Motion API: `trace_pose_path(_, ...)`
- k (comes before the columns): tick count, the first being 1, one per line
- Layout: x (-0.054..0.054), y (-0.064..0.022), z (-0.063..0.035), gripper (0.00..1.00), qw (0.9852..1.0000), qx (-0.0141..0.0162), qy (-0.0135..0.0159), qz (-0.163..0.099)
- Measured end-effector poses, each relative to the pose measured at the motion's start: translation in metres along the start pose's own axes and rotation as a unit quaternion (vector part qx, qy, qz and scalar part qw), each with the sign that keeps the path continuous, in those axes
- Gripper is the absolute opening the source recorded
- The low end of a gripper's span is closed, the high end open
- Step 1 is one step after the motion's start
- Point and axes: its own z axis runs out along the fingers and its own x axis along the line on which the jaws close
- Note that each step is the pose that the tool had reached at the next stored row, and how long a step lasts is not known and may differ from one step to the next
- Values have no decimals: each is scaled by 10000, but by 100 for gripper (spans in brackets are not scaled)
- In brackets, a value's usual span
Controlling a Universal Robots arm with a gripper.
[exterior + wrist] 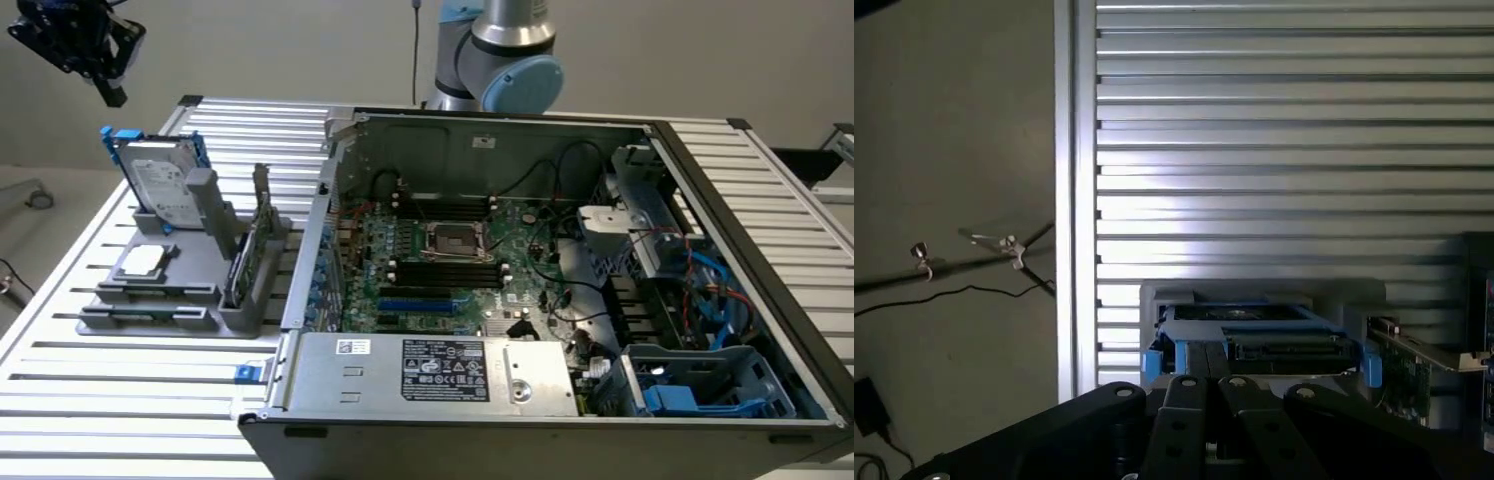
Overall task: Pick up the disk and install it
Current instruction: 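Pick up the disk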
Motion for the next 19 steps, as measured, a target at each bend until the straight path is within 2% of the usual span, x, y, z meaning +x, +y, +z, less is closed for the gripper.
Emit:
trace_pose_path(4, 0, 0, 6, 11, 9993, 4, 18, -367)
trace_pose_path(9, 0, -1, 12, 11, 9966, 9, 41, -824)
trace_pose_path(14, 0, -1, 19, 11, 9918, 13, 62, -1276)
trace_pose_path(17, 0, -1, 22, 11, 9880, 16, 75, -1542)
trace_pose_path(19, 0, -1, 23, 11, 9850, 19, 81, -1725)
